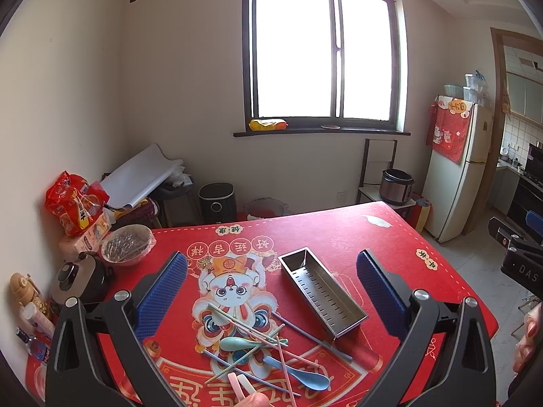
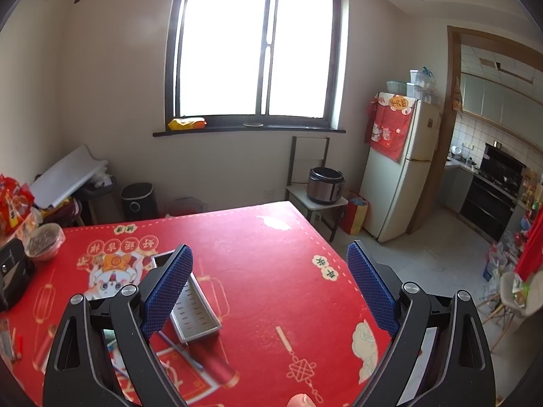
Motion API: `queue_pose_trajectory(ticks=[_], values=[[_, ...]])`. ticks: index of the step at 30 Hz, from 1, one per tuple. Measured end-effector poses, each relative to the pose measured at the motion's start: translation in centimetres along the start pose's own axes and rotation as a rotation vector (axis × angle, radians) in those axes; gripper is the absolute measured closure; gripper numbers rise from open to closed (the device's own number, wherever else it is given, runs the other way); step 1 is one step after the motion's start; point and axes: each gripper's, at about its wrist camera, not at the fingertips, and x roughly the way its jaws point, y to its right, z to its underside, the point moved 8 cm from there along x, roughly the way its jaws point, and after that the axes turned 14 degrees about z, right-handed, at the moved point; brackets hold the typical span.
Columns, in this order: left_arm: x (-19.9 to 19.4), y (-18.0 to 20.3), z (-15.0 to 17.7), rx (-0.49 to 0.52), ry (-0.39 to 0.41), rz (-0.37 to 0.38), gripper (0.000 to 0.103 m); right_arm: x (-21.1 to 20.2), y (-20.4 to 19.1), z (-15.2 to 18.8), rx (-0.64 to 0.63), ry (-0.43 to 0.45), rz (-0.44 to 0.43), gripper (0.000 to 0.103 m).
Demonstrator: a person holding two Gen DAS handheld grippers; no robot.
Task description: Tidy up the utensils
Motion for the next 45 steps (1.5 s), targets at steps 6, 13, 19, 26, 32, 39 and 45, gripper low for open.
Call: queue_pose_trajectory(ticks=[6,13,19,26,32,39,45], values=[[-0.02,0.01,0.0,0.001,0.0,0.0,0.005,0.12,0.25,-0.13,0.003,0.003,0.004,0.014],[-0.27,-0.01,-0.07,0.002,0.003,0.0,0.005,-0.02,0.11,-0.11,0.002,0.007,0.007,0.014],[-0.33,-0.14,-0.05,0.002,0.003,0.0,0.005,0.0,0.12,-0.14,0.002,0.007,0.005,0.014],[-0.57,-0.17,-0.24,0.002,0.004,0.0,0.005,0.04,0.23,-0.12,0.006,0.006,0.009,0.014],[-0.5,-0.12,-0.18,0.003,0.005,-0.001,0.005,0.22,0.32,-0.1,0.01,0.005,0.01,0.014],[-0.57,-0.13,-0.18,0.003,0.004,0.0,0.005,0.33,0.18,0.11,0.01,0.003,0.013,0.014],[-0.5,-0.11,-0.15,0.004,0.004,-0.001,0.005,0.36,0.02,0.21,0.009,0.006,0.013,0.014]])
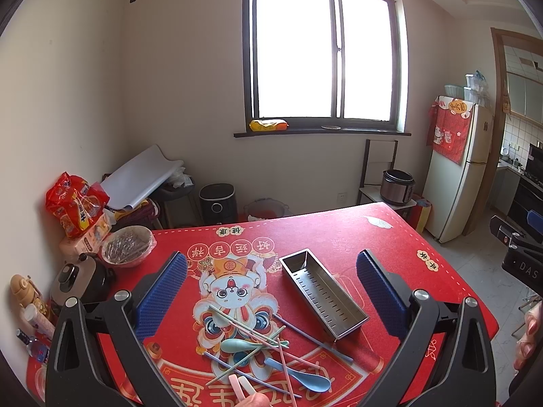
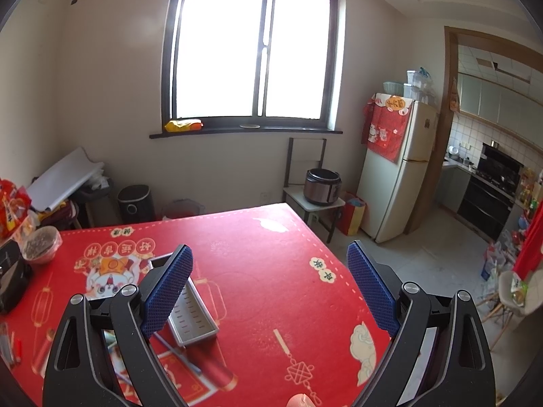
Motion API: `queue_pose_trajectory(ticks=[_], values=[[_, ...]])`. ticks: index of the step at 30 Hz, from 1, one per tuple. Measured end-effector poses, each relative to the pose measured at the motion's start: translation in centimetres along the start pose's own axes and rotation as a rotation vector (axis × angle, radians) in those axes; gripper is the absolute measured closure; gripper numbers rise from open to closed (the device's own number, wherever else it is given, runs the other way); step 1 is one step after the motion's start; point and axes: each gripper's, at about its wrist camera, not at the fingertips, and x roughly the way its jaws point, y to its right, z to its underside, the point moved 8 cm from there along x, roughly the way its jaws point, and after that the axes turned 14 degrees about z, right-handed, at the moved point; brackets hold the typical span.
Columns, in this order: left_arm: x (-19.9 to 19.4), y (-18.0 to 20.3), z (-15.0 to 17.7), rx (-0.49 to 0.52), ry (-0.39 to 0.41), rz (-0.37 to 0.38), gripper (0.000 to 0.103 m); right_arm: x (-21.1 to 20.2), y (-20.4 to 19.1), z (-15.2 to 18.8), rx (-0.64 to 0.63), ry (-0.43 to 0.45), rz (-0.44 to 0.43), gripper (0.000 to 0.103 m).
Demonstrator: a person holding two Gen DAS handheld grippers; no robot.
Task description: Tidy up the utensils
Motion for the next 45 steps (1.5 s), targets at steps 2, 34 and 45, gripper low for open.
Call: queue_pose_trajectory(ticks=[2,34,45], values=[[0.0,0.0,0.0,-0.001,0.0,0.0,0.005,0.0,0.0,0.0,0.001,-0.002,-0.001,0.014],[1.8,-6.7,6.8,-0.128,-0.12,-0.128,0.005,2.6,-6.1,6.2,-0.053,-0.135,-0.303,0.014],[-0.1,-8.3,10.6,-0.221,-0.143,-0.24,0.008,3.5,-9.5,8.4,-0.146,-0.05,-0.481,0.014]])
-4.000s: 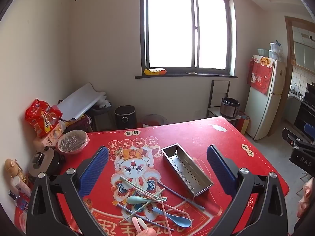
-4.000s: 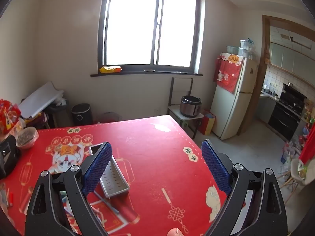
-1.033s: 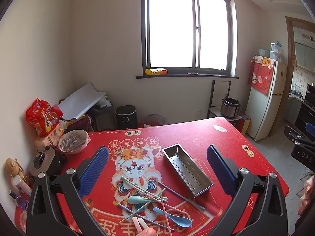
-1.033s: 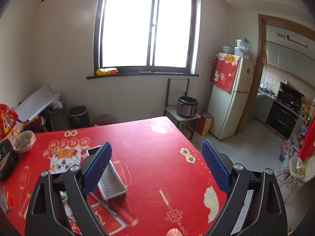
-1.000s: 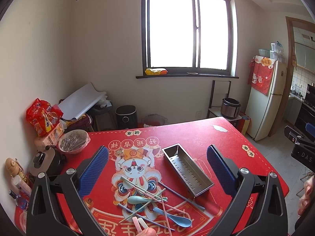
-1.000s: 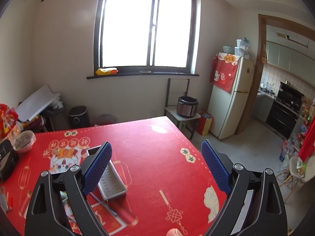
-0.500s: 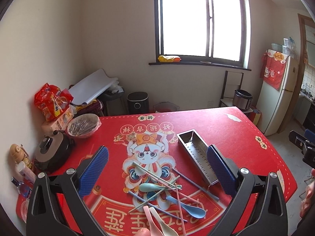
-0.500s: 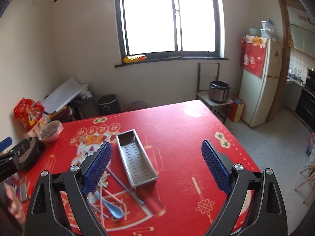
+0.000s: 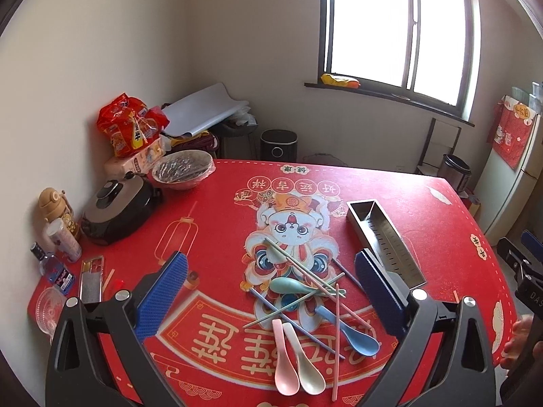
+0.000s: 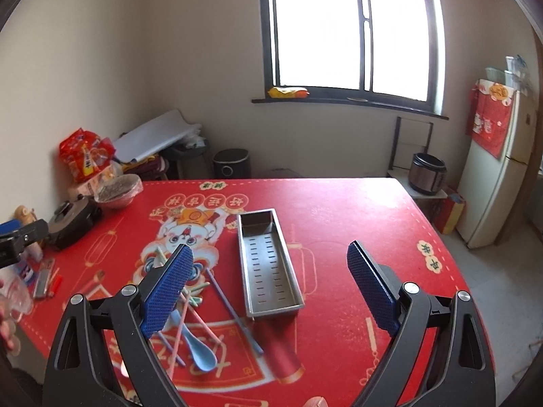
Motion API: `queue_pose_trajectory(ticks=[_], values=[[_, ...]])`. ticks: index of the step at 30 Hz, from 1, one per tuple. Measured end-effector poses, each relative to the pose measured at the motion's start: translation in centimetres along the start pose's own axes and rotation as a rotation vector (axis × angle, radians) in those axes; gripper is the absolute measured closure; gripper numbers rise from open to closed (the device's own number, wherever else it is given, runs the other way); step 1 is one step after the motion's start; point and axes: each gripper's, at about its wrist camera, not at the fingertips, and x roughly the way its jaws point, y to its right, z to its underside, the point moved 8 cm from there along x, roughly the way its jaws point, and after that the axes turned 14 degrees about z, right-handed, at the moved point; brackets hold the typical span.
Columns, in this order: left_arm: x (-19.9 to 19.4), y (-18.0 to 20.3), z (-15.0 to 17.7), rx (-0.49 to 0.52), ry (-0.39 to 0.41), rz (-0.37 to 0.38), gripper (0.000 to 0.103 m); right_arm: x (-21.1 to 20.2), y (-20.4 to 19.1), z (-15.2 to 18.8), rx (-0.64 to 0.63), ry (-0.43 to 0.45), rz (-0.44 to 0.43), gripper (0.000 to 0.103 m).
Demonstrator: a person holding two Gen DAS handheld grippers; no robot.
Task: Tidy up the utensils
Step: 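Grasp the pink chopstick with the right tool while the left tool approaches the pink spoon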
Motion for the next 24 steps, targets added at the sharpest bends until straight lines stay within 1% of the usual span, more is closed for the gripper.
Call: queue_pose_trajectory(ticks=[2,5,9,11,12,14,16,18,21,23,24], values=[[-0.3,0.1,0.7,-0.008,0.001,0.0,0.015,0.6,-0.4,0.5,-0.016,-0.013,-0.041,0.014],[-0.5,0.3,1.7,-0.03,-0.002,-0.003,0.02,1.6,-0.6,1.1,-0.028,-0.044,-0.094,0.014],[-0.7,0.8,3.3,-0.049,0.014,-0.014,0.025,2.5,-1.3,2.3,-0.067,-0.056,-0.154,0.014],[-0.7,0.8,4.2,-0.055,0.019,-0.011,0.027,3.3,-2.2,3.5,-0.102,-0.098,-0.189,0.014],[-0.6,0.7,4.7,-0.061,0.013,-0.008,0.028,3.8,-2.7,4.0,-0.121,-0.128,-0.192,0.014],[-0.4,0.2,5.4,-0.079,0.006,0.008,0.034,4.3,-3.7,4.7,-0.15,-0.167,-0.2,0.014],[-0.1,-0.4,5.6,-0.091,0.007,0.021,0.035,4.5,-4.2,4.6,-0.156,-0.164,-0.2,0.014],[0.5,-1.2,5.5,-0.096,0.003,0.035,0.038,5.0,-4.7,4.7,-0.144,-0.178,-0.196,0.014],[1.4,-2.2,5.1,-0.091,0.007,0.061,0.039,6.1,-5.4,5.9,-0.11,-0.254,-0.214,0.014],[2.2,-3.2,5.1,-0.1,-0.008,0.078,0.041,7.1,-5.9,7.3,-0.07,-0.343,-0.236,0.014],[2.6,-3.6,5.1,-0.107,-0.018,0.091,0.041,7.6,-6.1,8.0,-0.053,-0.381,-0.234,0.014]])
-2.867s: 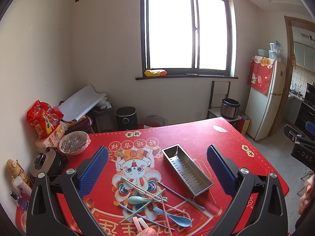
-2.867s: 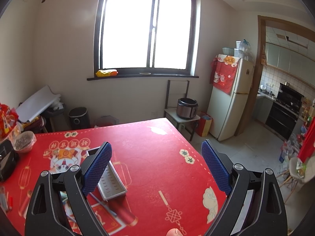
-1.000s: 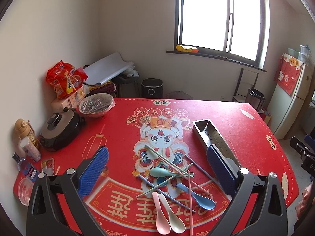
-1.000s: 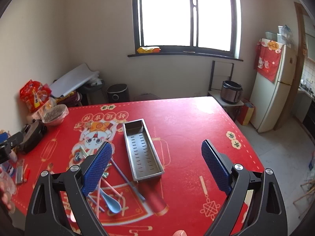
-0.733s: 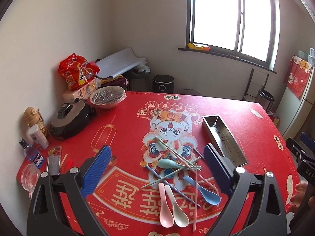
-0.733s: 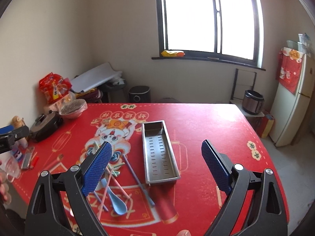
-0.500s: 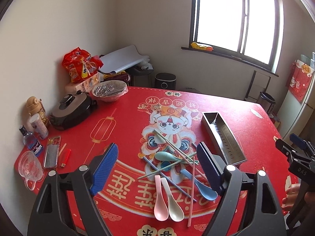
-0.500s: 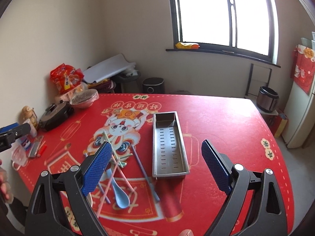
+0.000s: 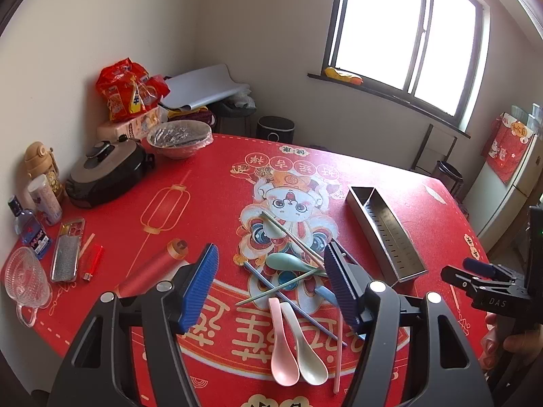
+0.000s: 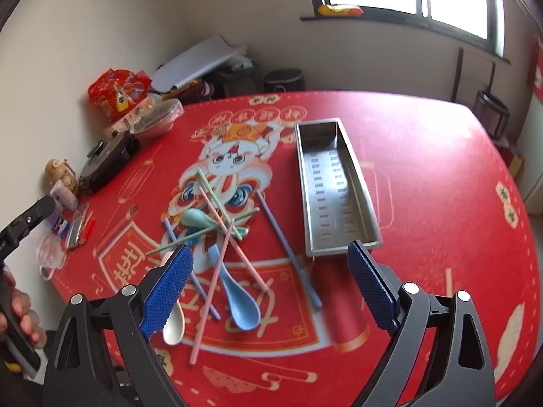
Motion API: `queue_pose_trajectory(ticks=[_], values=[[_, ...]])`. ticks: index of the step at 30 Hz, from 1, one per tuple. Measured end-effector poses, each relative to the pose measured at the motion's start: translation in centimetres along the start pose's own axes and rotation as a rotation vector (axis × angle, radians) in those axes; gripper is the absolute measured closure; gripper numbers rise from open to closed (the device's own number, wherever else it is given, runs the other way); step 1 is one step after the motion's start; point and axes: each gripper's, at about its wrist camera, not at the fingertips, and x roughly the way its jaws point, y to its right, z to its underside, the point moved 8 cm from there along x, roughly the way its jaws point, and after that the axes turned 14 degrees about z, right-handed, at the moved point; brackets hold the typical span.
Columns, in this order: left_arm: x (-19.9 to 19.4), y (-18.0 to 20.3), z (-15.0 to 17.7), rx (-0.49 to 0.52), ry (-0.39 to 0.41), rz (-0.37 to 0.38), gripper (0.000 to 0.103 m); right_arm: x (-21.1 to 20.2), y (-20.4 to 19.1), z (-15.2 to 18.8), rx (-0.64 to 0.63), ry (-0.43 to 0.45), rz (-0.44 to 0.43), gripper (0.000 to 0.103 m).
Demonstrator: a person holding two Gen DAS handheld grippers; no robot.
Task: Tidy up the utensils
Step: 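Grasp the pink chopstick with the right tool while the left tool approaches the pink spoon, then grasp the pink spoon with the left tool while the right tool lifts the chopstick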
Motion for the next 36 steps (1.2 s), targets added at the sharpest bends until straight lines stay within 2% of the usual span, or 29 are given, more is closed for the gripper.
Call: queue_pose_trajectory(ticks=[5,13,15,17,18,21,28,32,36], values=[[1.9,-2.0,0.1,0.008,-0.051,0.047,0.045,2.8,-1.5,1.6,0.036,-0.087,0.03,0.014],[4.5,-5.3,1.6,0.025,-0.136,0.095,0.05,6.5,-7.4,3.7,-0.066,-0.164,0.051,0.015],[5.0,-6.1,2.0,0.025,-0.15,0.089,0.054,7.5,-8.7,4.3,-0.092,-0.19,0.051,0.04],[5.3,-6.8,2.4,0.027,-0.161,0.076,0.058,8.8,-9.7,5.2,-0.099,-0.24,0.053,0.044],[5.4,-7.1,2.5,0.024,-0.169,0.083,0.059,9.3,-10.1,5.7,-0.088,-0.264,0.038,0.053],[5.6,-7.5,3.2,0.026,-0.189,0.099,0.061,10.3,-10.8,6.9,-0.06,-0.329,0.014,0.07],[6.4,-8.2,4.3,-0.01,-0.231,0.133,0.065,12.0,-11.1,8.6,-0.01,-0.431,0.013,0.081],[7.0,-8.0,5.0,-0.02,-0.258,0.147,0.065,12.5,-11.1,9.1,-0.011,-0.462,0.021,0.085],[7.7,-7.8,5.7,-0.037,-0.283,0.153,0.066,12.6,-11.1,9.5,-0.015,-0.479,0.017,0.094]])
